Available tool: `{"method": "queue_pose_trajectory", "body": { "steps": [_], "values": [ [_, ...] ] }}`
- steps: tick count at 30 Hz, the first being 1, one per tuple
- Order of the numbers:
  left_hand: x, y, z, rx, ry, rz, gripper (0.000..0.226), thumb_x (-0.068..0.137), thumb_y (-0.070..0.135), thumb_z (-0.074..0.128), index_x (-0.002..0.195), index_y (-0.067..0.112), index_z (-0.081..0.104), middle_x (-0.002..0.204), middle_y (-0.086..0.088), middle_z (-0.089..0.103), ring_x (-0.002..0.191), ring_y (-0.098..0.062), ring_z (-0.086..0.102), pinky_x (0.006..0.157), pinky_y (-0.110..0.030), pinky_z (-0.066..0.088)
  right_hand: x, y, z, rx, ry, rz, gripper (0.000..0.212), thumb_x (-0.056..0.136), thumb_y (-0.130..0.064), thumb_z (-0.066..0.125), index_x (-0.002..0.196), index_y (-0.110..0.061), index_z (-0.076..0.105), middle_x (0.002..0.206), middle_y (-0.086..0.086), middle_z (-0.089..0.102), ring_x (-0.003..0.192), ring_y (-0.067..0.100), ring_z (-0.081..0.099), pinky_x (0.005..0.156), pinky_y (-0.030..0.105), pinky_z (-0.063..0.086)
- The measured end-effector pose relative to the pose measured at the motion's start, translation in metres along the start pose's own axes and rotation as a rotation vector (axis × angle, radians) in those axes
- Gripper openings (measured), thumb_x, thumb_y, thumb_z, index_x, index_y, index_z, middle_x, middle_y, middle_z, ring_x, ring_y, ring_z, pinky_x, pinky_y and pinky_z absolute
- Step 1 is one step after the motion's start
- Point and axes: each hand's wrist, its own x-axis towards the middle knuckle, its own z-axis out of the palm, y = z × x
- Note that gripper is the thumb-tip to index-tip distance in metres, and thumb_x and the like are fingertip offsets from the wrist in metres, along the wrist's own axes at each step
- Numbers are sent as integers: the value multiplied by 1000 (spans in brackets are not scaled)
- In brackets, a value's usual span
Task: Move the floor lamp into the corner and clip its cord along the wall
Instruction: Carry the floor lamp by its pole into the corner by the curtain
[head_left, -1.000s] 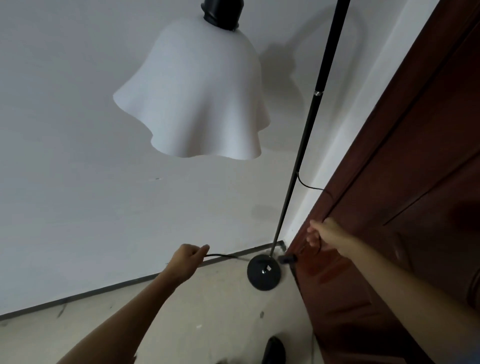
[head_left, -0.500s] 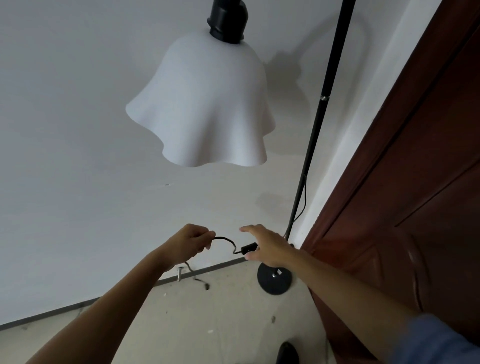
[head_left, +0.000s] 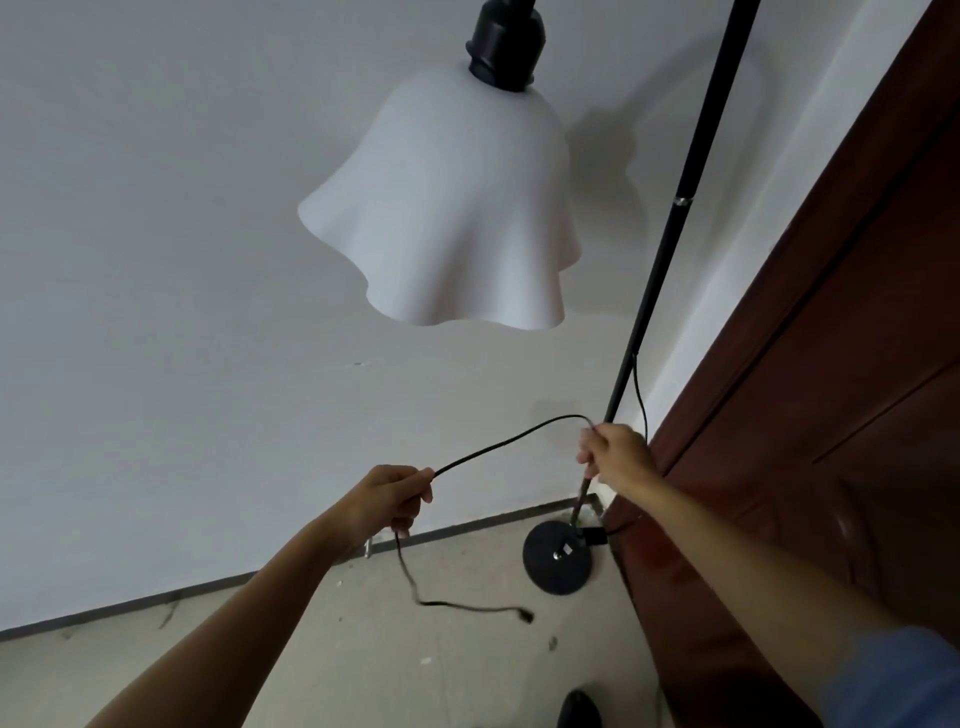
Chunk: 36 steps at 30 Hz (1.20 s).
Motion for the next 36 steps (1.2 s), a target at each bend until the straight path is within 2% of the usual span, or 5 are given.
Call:
{"method": "queue_pose_trajectory", "body": {
  "steps": [5, 10, 16, 27, 36],
  "values": [
    [-2, -34, -5, -53, 10, -52, 32, 95, 27, 50, 73, 7, 60, 49, 6, 36, 47, -12, 35, 54, -29, 37, 4, 54, -47, 136, 192, 247, 30, 101, -12, 45, 73, -5, 54, 63, 12, 58, 46, 21, 50, 35, 19, 38],
    [7, -43, 0, 10, 54, -74, 36, 93, 30, 54, 62, 15, 65, 44, 8, 40, 45, -12, 34, 50, -28, 33, -7, 79, -53, -74, -4, 261, 15, 93, -6, 52, 93, -10, 66, 75, 6, 64, 61, 18, 62, 45, 20, 44],
    [15, -40, 13, 111, 98, -120, 36, 90, 31, 58, 60, 14, 68, 42, 7, 42, 43, -14, 34, 45, -24, 29, 31, 18, -77, 85, 111, -87, 41, 82, -33, 75, 117, -16, 64, 114, 4, 65, 100, 20, 63, 90, 35, 50],
    [21, -29, 62, -28, 342, -260, 29, 94, 22, 54, 75, 1, 63, 53, -4, 39, 42, -13, 31, 43, -23, 27, 78, -62, -78, 452, -140, -260, 58, 81, -56, 61, 38, -23, 43, 38, -7, 41, 42, 13, 48, 62, 35, 44],
    [-1, -29, 100, -98, 536, -298, 30, 93, 21, 55, 70, 4, 64, 47, 0, 40, 37, -11, 32, 38, -21, 26, 62, -101, -44, 408, -309, -426, 64, 87, -45, 59, 48, -1, 35, 49, 9, 30, 48, 20, 30, 50, 33, 24]
  ]
}}
